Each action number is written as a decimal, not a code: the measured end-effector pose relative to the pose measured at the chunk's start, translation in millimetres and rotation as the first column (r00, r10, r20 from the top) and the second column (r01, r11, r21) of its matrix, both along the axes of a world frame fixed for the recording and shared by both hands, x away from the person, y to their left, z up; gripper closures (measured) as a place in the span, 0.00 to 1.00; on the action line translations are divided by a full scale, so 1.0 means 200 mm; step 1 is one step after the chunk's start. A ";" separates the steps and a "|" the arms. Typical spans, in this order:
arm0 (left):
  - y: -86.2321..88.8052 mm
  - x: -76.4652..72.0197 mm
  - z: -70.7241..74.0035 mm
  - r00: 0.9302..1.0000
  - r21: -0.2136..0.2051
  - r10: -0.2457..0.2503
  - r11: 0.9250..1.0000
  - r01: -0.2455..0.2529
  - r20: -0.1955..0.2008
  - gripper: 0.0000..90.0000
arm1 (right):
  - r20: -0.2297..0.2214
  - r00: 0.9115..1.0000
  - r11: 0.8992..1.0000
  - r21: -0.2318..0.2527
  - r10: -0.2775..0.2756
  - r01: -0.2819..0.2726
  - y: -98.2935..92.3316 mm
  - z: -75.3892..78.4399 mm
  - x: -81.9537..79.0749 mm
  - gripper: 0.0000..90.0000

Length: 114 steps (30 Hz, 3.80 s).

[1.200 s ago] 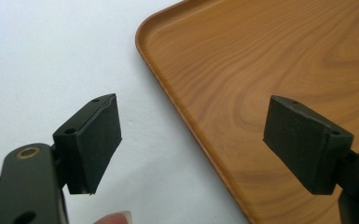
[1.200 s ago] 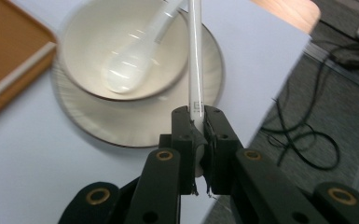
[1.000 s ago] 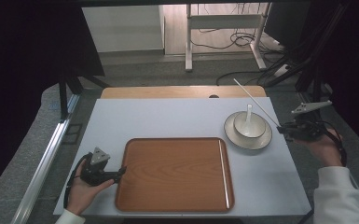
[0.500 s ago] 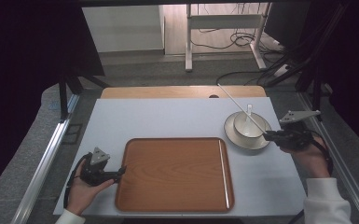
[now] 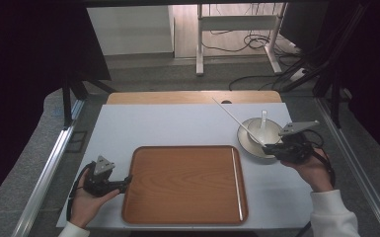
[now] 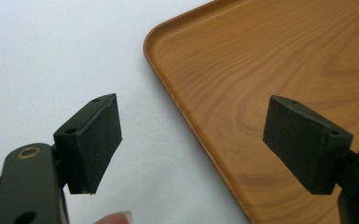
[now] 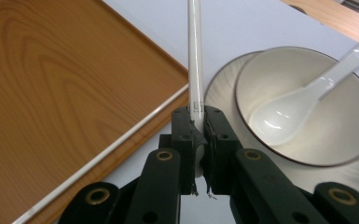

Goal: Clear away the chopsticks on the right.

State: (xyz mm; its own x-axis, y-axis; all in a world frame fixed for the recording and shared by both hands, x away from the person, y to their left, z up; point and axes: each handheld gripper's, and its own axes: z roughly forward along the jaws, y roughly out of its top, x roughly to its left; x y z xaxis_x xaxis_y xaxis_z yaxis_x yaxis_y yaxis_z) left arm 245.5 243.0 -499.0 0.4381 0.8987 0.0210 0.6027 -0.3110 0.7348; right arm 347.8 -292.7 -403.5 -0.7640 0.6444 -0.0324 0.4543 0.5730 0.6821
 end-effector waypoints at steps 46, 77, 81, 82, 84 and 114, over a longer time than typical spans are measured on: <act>0.00 0.00 0.00 1.000 0.003 -0.009 1.000 0.009 -0.012 0.21 | -0.199 0.966 0.976 -0.109 0.165 -0.189 0.51 -0.26 -0.20 0.93; 0.01 0.00 -0.01 1.000 0.010 -0.008 1.000 0.008 -0.027 0.21 | -0.292 0.937 0.904 -0.318 0.193 -0.286 0.68 -0.42 -0.33 0.92; 0.01 0.00 -0.01 1.000 0.008 -0.005 1.000 0.006 -0.025 0.21 | -0.297 0.936 0.897 -0.336 0.189 -0.288 0.68 -0.43 -0.34 0.92; 0.01 0.00 -0.01 1.000 0.008 -0.006 1.000 0.006 -0.025 0.21 | -0.295 0.937 0.896 -0.339 0.189 -0.287 0.68 -0.43 -0.34 0.92; 0.02 0.00 -0.01 1.000 0.015 -0.010 1.000 0.010 -0.029 0.21 | -0.300 0.934 0.893 -0.339 0.195 -0.296 0.68 -0.43 -0.35 0.92; 0.02 0.01 -0.02 1.000 0.012 -0.006 1.000 0.006 -0.029 0.21 | -0.070 0.970 0.954 -0.178 0.234 -0.243 0.68 -0.25 -0.36 0.48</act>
State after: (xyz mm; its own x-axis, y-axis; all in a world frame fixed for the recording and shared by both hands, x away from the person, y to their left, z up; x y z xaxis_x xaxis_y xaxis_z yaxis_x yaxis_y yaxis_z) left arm 247.2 246.4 -502.0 0.4443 0.8957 0.0190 0.6219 -0.3236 0.7131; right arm 275.5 -157.3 -454.4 -0.8981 0.4299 -0.0931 0.3186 0.7817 0.5362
